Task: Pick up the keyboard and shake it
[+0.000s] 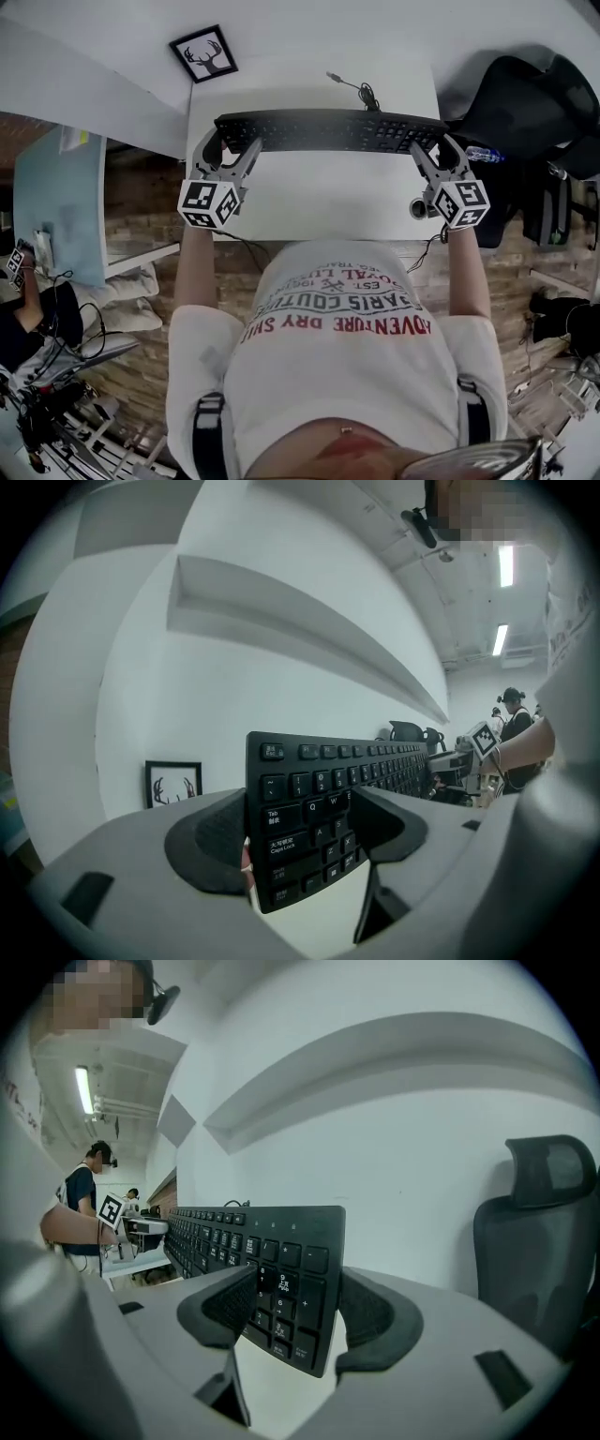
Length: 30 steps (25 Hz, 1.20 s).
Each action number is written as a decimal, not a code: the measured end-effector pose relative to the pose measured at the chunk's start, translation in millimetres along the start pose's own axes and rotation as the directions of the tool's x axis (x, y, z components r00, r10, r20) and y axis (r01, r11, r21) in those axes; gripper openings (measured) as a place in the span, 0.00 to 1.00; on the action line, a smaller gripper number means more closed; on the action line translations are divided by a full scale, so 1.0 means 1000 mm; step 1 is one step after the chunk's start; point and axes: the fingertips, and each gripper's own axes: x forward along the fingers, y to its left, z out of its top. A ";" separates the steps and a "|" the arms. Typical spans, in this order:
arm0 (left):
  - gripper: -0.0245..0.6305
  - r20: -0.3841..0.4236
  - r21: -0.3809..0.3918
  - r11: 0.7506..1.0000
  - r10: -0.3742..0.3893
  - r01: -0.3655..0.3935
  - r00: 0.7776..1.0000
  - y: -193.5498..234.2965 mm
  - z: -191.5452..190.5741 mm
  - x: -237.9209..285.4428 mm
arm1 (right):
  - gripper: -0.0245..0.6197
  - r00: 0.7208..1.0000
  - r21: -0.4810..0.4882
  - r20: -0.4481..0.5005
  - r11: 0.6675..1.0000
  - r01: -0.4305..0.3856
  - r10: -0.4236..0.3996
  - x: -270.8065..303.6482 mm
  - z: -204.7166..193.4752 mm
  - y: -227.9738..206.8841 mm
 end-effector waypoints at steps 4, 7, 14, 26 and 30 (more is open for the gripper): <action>0.57 0.059 0.071 0.997 -0.016 0.011 0.998 -0.005 0.019 -0.001 | 0.47 0.993 -0.093 0.109 0.995 0.046 -0.036 -0.009 0.023 -0.001; 0.57 0.105 0.120 0.993 -0.025 0.012 0.994 -0.009 0.031 -0.004 | 0.47 0.981 -0.156 0.189 0.984 0.083 -0.052 -0.018 0.037 0.000; 0.56 0.161 0.199 0.980 -0.030 -0.003 0.986 -0.019 0.044 -0.014 | 0.47 0.951 -0.265 0.296 0.949 0.169 -0.087 -0.036 0.056 0.008; 0.56 0.200 0.246 0.969 -0.032 -0.019 0.979 -0.039 0.055 -0.031 | 0.47 0.942 -0.277 0.322 0.942 0.191 -0.096 -0.054 0.060 0.009; 0.56 0.178 0.240 0.970 0.005 -0.049 0.984 -0.042 0.060 -0.028 | 0.48 0.964 -0.196 0.248 0.970 0.145 -0.094 -0.047 0.049 0.001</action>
